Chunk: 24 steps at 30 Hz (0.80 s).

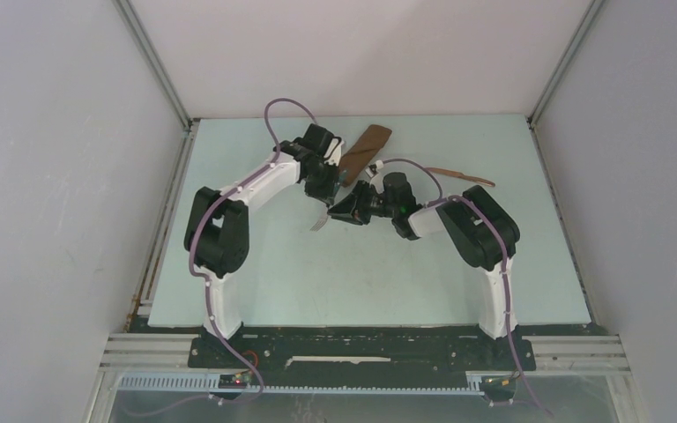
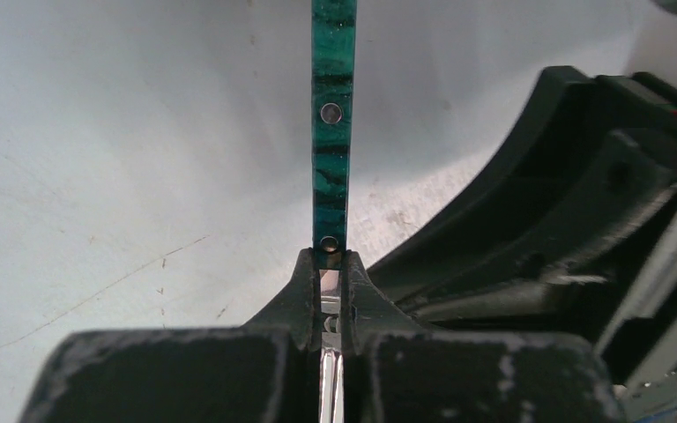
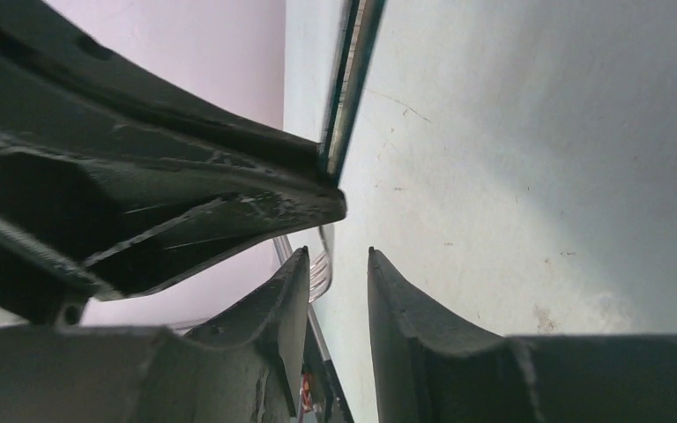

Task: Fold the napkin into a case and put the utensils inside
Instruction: Pass from the left arm to the right

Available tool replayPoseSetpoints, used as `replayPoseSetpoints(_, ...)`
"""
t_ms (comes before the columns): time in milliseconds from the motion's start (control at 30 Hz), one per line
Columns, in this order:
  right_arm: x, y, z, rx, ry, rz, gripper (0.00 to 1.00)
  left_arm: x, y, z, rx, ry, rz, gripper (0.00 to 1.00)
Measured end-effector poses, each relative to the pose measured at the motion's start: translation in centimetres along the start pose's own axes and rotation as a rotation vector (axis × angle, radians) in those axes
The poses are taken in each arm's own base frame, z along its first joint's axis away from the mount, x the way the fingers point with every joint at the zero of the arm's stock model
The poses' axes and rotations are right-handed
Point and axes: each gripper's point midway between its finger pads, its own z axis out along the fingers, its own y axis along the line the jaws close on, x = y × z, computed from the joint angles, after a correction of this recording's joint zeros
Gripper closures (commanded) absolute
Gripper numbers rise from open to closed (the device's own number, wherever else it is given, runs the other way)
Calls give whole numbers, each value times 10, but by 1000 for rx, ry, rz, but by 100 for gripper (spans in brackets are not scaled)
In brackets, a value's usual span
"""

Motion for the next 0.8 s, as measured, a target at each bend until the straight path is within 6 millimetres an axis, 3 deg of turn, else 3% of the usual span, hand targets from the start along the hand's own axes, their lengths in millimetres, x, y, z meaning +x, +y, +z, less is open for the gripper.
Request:
replayPoseSetpoints(133, 7, -4, 1, 14, 24, -15, 70, -5, -9, -4, 45, -26, 4, 100)
replayPoseSetpoints(467, 11, -2, 5, 18, 29, -35, 71, -8, -9, -4, 44, -35, -3, 100)
replayPoseSetpoints(667, 14, 0, 9, 16, 32, -49, 83, -8, -7, -4, 35, -35, -7, 100)
replayPoseSetpoints(800, 14, 3, 10, 13, 28, -49, 100, -8, -6, -4, 25, -38, -15, 100)
